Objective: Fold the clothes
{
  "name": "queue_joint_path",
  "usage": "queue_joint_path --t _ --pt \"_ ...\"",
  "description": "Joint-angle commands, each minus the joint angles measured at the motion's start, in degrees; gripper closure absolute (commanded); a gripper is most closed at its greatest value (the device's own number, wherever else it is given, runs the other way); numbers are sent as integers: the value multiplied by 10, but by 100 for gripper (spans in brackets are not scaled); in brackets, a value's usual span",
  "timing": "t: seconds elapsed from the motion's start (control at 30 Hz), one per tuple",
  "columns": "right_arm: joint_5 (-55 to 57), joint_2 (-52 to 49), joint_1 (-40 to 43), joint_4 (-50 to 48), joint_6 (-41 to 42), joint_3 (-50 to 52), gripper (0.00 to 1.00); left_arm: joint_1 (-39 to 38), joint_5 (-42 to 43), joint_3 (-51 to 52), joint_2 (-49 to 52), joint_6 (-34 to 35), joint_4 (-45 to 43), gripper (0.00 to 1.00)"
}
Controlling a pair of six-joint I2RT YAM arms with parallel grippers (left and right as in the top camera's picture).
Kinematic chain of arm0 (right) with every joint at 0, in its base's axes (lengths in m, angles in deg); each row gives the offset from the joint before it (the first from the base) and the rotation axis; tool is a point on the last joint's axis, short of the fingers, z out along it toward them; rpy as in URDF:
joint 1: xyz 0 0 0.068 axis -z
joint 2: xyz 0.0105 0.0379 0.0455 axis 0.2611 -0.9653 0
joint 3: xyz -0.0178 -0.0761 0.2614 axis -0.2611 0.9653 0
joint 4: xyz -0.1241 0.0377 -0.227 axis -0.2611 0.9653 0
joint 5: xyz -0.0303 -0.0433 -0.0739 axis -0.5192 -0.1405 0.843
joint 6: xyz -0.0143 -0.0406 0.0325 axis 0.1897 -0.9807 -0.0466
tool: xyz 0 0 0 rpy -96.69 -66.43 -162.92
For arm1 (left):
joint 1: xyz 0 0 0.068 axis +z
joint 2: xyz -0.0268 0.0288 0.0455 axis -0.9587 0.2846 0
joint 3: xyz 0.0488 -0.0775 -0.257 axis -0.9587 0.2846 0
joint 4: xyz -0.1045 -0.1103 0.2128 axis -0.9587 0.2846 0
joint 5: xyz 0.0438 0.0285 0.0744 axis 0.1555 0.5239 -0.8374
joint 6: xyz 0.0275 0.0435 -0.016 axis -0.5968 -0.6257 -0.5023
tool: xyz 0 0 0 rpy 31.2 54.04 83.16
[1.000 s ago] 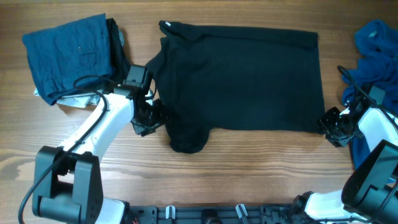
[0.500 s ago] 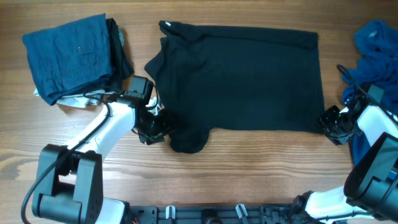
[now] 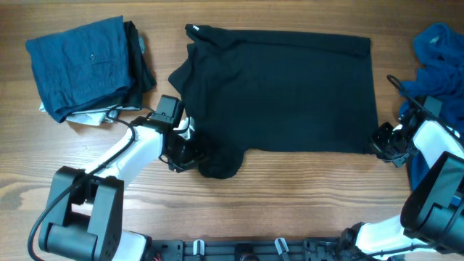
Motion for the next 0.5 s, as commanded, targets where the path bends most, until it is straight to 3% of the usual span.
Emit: queue_joint_path --t 0.0,0.2,0.47 --pt "1 -24 -5 16 -2 10 96 -22 11 2 -8 -4 2 95" --pt "2 -23 -4 142 -3 -106 96 -20 -68 -15 -56 -4 75 96" --pt "8 -23 -4 208 -4 -150 96 -21 -120 -25 -135 -2 146 96"
